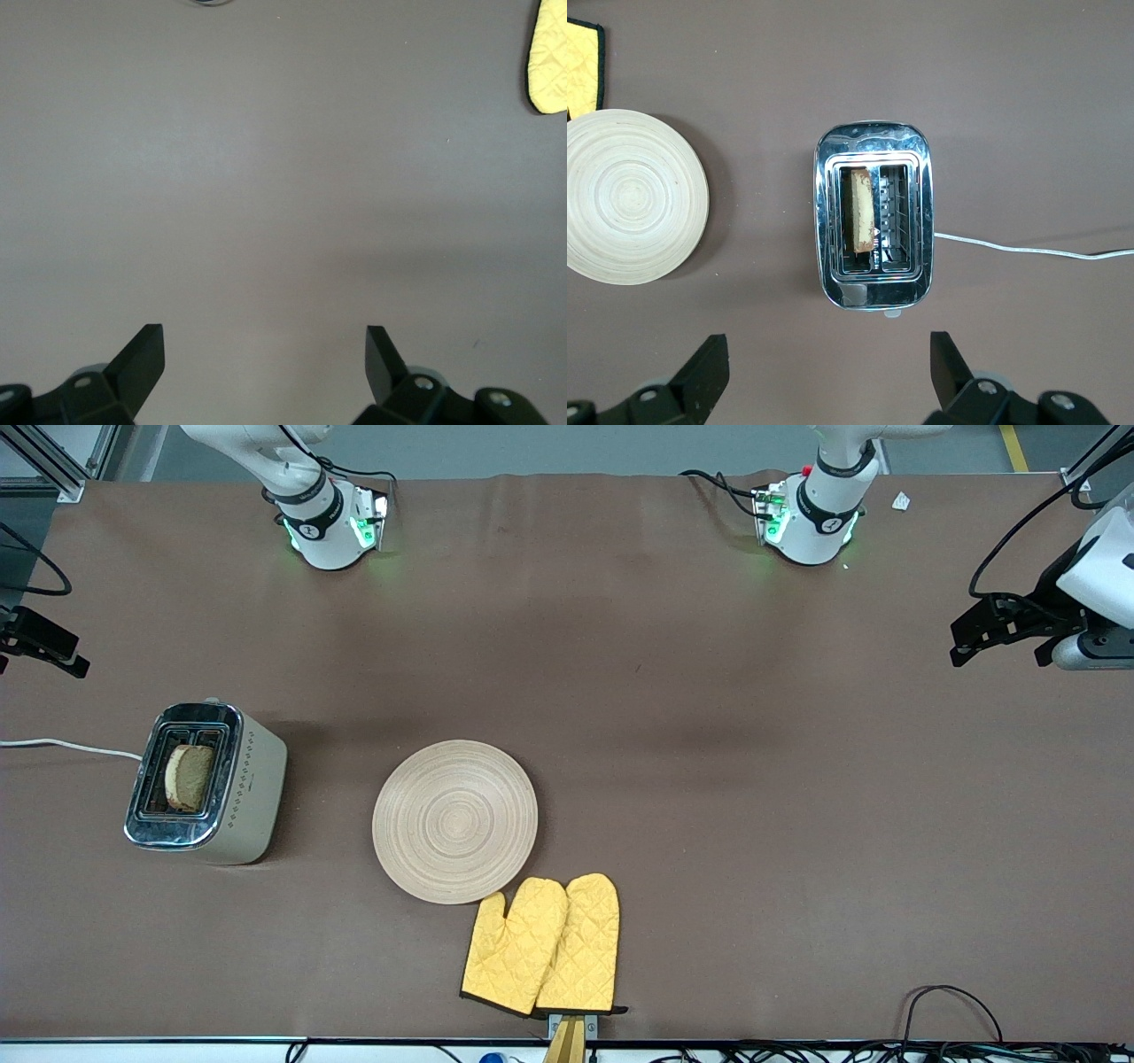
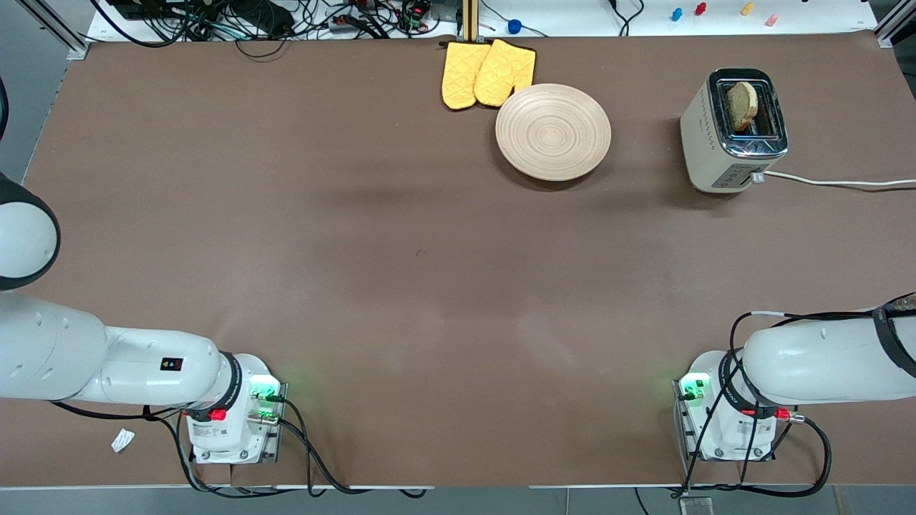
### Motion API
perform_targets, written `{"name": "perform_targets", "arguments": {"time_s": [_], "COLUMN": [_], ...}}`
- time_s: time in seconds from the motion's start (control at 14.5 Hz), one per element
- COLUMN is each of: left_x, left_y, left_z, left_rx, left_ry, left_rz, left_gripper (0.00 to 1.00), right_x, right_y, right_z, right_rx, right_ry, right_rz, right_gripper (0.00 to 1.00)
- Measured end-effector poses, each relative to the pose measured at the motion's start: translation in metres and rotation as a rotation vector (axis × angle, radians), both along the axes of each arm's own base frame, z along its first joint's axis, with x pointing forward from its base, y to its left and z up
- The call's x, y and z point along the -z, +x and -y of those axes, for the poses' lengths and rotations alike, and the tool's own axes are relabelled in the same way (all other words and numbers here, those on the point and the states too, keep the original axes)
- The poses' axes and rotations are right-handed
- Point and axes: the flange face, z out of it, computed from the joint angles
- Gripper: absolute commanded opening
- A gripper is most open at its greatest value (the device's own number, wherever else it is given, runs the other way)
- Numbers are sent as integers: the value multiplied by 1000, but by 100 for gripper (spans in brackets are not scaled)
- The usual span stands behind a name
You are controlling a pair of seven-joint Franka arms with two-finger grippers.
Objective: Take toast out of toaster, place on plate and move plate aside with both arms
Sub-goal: 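Reach the right gripper down to the toast in the toaster slot, then grasp the toast slice and lift it out with the right gripper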
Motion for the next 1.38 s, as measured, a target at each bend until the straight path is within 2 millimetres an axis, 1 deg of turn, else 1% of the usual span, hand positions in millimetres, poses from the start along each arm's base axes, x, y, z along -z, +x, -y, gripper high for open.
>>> {"name": "perform_targets", "arguments": {"time_s": [0.28,0.41,0.48,0.55,0.62,0.69,0.83,0.96,1.24,1.38], "left_x": [-3,0,1,2,3,3,4,5,7,8], "left_y": [0,0,1,1,1,0,0,-1,0,0], "left_z": [-1,-2,-2,-2,-2,-1,2,8,13,13], "left_rx": [3,1,0,0,0,1,7,18,26,26], "left_ry": [24,30,30,31,31,32,33,33,34,34], "left_rz": [7,-4,-8,-11,-14,-20,-28,-30,-34,-36], "left_gripper": [100,100,100,100,100,100,100,100,100,100], "right_x": [0,1,3,11,27,50,104,149,220,245], "right_y": [0,1,3,7,12,19,33,48,64,69], "right_z": [0,0,0,1,1,2,2,4,6,13], "right_rx": [0,0,0,0,0,0,0,1,3,13], "right_ry": [0,0,-1,-3,-3,-4,-6,-9,-9,-11], "right_rz": [0,4,15,29,34,39,17,-19,-117,-136], "right_gripper": [100,100,100,100,100,100,100,100,100,100]}}
